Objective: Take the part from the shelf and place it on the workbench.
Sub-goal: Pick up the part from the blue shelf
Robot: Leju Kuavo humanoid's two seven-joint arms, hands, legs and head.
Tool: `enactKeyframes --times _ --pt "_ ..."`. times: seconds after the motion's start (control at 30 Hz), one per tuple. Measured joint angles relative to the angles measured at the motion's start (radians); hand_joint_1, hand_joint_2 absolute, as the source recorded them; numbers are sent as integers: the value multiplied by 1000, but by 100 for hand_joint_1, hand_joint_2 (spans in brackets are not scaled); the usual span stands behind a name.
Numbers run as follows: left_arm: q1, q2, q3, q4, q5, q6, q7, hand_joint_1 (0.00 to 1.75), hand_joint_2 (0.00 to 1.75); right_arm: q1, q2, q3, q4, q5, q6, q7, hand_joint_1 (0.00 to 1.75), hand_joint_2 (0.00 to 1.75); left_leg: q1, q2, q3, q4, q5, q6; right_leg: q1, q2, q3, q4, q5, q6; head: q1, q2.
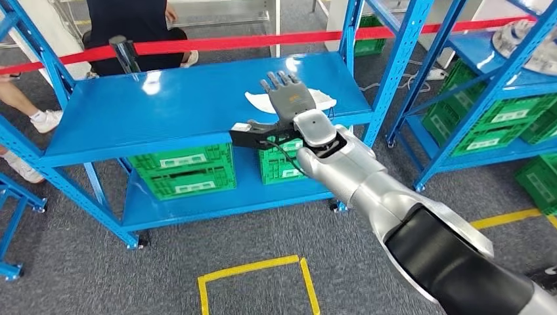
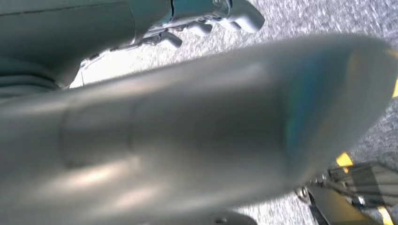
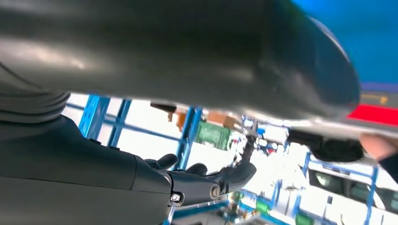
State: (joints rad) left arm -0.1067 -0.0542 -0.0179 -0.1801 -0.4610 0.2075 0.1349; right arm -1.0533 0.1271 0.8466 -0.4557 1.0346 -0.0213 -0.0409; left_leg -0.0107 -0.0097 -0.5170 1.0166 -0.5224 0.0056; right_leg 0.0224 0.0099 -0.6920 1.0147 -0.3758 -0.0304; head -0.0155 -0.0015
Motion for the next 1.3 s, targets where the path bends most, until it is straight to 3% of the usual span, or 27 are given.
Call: enactKeyframes --times 0.1,0.17,0.23,0.27,0.3,0.33,0.37,0.43,0.47,0.5,0.6,0.63,0.73,0.8,0.83,0.87,0.93,0.97,1.0,1.07,1.13,1.17,1.27,1.3 --pt "0 2 0 -1 0 0 0 0 0 2 -7 0 3 -6 2 7 0 0 2 0 -14 55 11 -18 -6 1 33 -10 -14 -14 0 0" --pt "0 4 0 -1 -2 0 0 0 0 4 -11 0 7 -10 6 12 0 0 5 2 -77 155 10 -30 -11 2 58 -15 -29 -22 -2 0" --pt "0 4 0 -1 -4 0 0 0 0 11 -14 0 13 -14 9 14 0 0 11 3 -158 257 -40 -39 -14 3 79 -15 -48 -22 -3 0" --pt "1 4 0 -1 -5 0 0 0 0 16 -16 0 15 -15 9 14 0 0 13 3 -189 282 -69 -42 -16 5 91 -15 -58 -20 -3 0" --pt "2 4 0 -1 -5 0 0 0 0 20 -17 0 17 -15 9 15 0 0 15 4 -208 280 -83 -44 -18 6 105 -14 -70 -18 -3 0" --pt "3 4 0 -1 -5 0 1 0 0 23 -19 0 19 -15 9 15 0 0 16 4 -212 249 -72 -46 -20 7 119 -13 -82 -15 -3 0" --pt "4 5 0 -1 -5 0 1 0 0 24 -20 0 19 -15 9 16 0 0 17 5 -203 194 -32 -48 -23 7 133 -12 -95 -11 -3 0" --pt "5 6 0 0 -5 0 1 0 0 25 -21 0 20 -15 10 16 0 0 18 8 -177 65 83 -47 -24 9 155 -8 -120 -2 -4 0" --pt "5 7 0 0 -5 0 1 0 0 24 -21 0 21 -15 11 17 0 0 18 10 -167 21 123 -41 -23 9 162 -7 -132 4 -5 0" --pt "5 7 0 0 -5 0 1 0 0 24 -22 1 22 -16 12 17 0 0 18 11 -161 -4 143 -34 -21 10 168 -4 -140 10 -5 0" --pt "4 7 0 -1 -5 0 2 0 0 21 -24 1 24 -17 15 17 0 0 20 12 -140 -11 135 -9 -19 9 176 17 -150 26 -4 0" --pt "3 7 1 -1 -5 0 2 0 0 19 -24 1 24 -17 16 17 0 0 20 11 -131 -11 131 -2 -20 6 159 48 -155 30 -3 0" --pt "0 8 1 -1 -7 0 1 0 0 20 -28 4 27 -17 25 22 0 0 20 10 -111 -10 110 8 -22 0 44 221 -210 43 -3 0" --pt "1 8 1 -1 -10 0 2 0 0 26 -34 9 30 -18 31 27 0 0 20 7 -93 -10 93 9 -23 -1 -19 273 -247 45 -2 0" --pt "2 8 1 -1 -11 0 2 0 0 29 -39 11 32 -20 33 29 0 0 20 5 -82 -9 83 8 -23 -1 -27 252 -237 42 -2 0" --pt "2 8 1 -1 -13 0 2 0 0 30 -43 13 33 -21 33 30 0 0 19 4 -69 -9 73 6 -22 -2 -22 201 -202 38 -2 0" --pt "1 7 1 -1 -18 0 4 0 0 30 -53 15 36 -26 33 30 0 0 17 3 -47 -7 52 0 -17 -5 4 70 -89 27 -3 0" --pt "-1 7 1 -1 -20 0 5 0 0 30 -57 16 37 -29 34 30 0 44 16 3 -40 -7 43 -5 -14 -6 16 25 -50 22 -2 0" --pt "-2 7 1 -1 -22 0 7 0 0 31 -60 17 38 -32 36 30 0 87 15 3 -34 -7 36 -11 -11 -6 22 -1 -28 16 -2 0" --pt "-5 7 1 -1 -24 0 12 0 0 32 -64 17 39 -37 38 31 0 175 14 3 -24 -5 29 -24 -11 -4 36 -9 -31 6 0 0" --pt "-6 8 1 -2 -26 0 16 0 0 30 -68 17 39 -40 38 32 0 175 14 4 -31 28 22 -34 -16 -2 58 -13 -38 -8 -1 0" --pt "-8 8 1 -2 -27 0 18 0 0 30 -69 17 39 -42 38 32 0 175 15 4 -53 69 12 -39 -18 -1 70 -15 -43 -13 -1 0" --pt "-10 8 1 -2 -30 0 20 0 0 38 -72 18 39 -48 39 32 0 175 18 5 -170 236 -44 -48 -18 1 97 -15 -67 -20 -2 0" --pt "-9 8 1 -2 -30 0 21 0 0 43 -73 18 39 -50 39 33 0 175 18 5 -198 259 -56 -49 -18 2 107 -14 -76 -19 -2 0"
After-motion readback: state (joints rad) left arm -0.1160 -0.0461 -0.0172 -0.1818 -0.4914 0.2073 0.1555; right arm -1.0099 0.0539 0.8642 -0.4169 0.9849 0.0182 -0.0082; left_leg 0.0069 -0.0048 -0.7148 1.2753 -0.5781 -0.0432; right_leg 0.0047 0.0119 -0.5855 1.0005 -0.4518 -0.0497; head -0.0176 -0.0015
